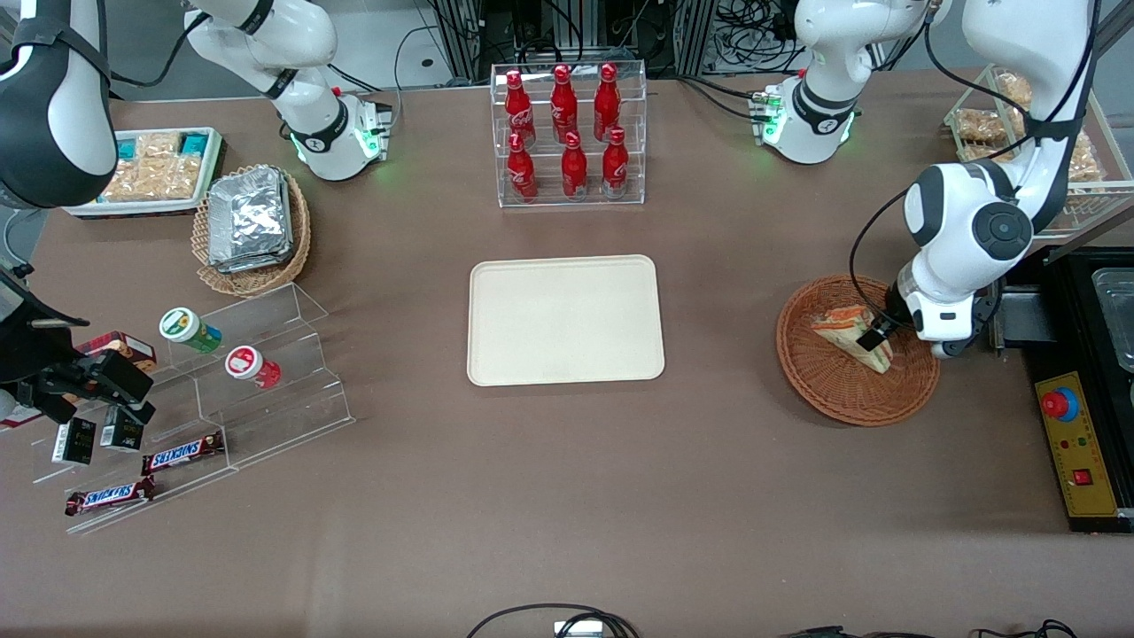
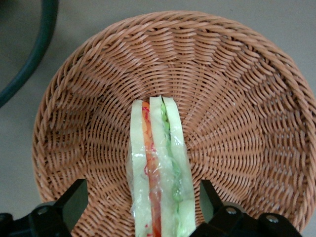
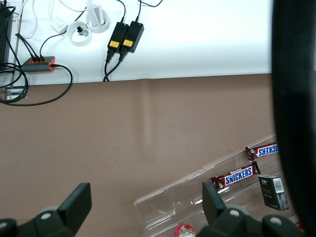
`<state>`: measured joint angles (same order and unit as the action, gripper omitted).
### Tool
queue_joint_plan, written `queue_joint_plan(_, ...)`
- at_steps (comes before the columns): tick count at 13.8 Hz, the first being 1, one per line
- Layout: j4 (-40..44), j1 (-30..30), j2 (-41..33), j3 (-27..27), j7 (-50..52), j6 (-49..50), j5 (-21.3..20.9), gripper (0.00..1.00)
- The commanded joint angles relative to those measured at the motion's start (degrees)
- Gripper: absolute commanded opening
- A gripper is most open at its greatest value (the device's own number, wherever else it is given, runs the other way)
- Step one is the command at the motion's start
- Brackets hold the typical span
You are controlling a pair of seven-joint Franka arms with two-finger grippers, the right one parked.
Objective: Place sandwich from basket to tray
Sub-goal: 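Lower the open left gripper around the sandwich and close it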
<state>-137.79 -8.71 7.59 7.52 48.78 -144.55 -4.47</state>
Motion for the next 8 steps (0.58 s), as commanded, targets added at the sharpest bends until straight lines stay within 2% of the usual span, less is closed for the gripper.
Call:
queue_joint_plan(1, -0.4, 0.5, 2.0, 0.5, 5.6, -3.4, -0.8, 1.00)
queue_joint_plan(7, -0.4, 1.5, 4.3, 0.5, 6.8, -4.6, -0.8, 1.00)
queue_joint_plan(8, -0.4, 1.5, 4.4, 0.5, 6.8, -4.7, -0.8, 0.89)
